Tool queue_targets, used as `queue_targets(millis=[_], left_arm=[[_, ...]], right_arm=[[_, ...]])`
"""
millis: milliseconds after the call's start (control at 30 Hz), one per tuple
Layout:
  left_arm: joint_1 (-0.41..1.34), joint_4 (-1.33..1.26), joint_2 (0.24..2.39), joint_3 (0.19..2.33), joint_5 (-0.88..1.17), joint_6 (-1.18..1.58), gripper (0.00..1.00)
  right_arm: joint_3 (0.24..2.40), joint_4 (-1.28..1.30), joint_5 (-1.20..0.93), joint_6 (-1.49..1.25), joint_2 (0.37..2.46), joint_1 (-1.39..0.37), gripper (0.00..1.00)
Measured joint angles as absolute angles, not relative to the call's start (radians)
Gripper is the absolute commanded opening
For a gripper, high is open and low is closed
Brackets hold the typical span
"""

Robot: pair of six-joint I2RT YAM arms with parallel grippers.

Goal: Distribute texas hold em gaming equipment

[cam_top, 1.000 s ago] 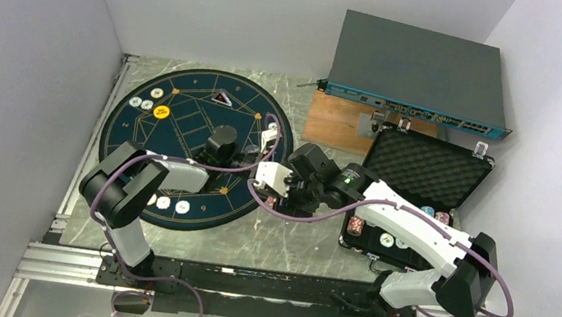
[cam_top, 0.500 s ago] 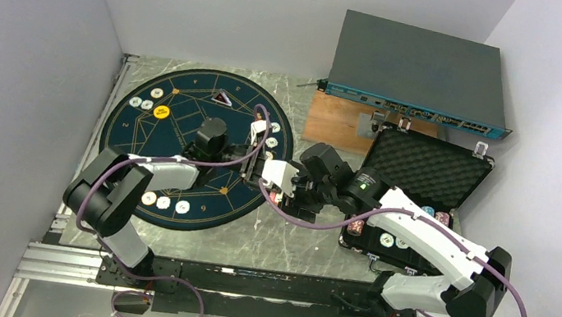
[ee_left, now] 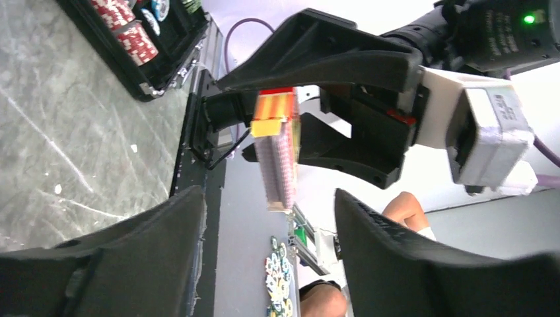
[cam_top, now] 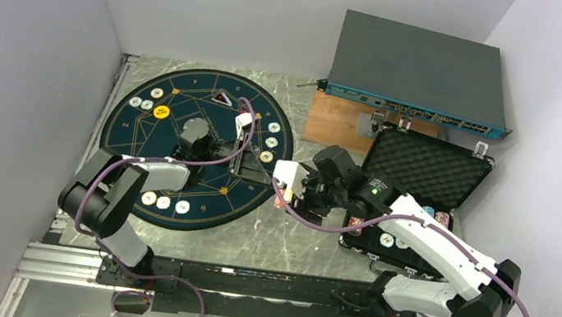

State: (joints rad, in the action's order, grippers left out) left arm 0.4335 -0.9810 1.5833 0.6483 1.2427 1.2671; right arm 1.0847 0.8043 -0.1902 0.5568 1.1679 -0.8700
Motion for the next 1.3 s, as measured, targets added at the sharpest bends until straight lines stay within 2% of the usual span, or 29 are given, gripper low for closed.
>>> queue_targets(millis=[100,200,267,300,433,600,867,1300], left_arm=[[0.433,-1.051,1.574,0.645,1.243,1.303,1.00],[0.420,-0.955,1.542,0.662,1.256,1.233,1.00],[0.394,-0.727,1.499,0.714,1.254,1.067,1.00],[0.377,-0.505,1.473,0.787,1.231,0.922,1.00],[0.330,0.090,1.414,1.073,1.049,0.464,1.00],[0.296,0.444,1.308,1.188,0.842,0.156,1.00],[0.197,0.570,1.256,1.109,0.705,0.009,1.00],[0.189,0.823,1.193,1.156,0.799,-0.157,1.00]], right_arm=[[1.085,0.802,-0.205,0.558,1.168,-0.858,0.00],[1.111,0.831,-0.217,0.563,1.176,-0.851,0.00],[1.156,0.861,-0.227,0.570,1.195,-0.839,0.00],[1.181,0.875,-0.237,0.573,1.205,-0.830,0.00],[1.248,0.909,-0.241,0.574,1.213,-0.785,0.00],[1.263,0.974,-0.233,0.580,1.202,-0.773,0.00],[1.256,1.047,-0.209,0.606,1.180,-0.762,0.00],[1.111,1.047,-0.234,0.626,1.036,-0.717,0.00]])
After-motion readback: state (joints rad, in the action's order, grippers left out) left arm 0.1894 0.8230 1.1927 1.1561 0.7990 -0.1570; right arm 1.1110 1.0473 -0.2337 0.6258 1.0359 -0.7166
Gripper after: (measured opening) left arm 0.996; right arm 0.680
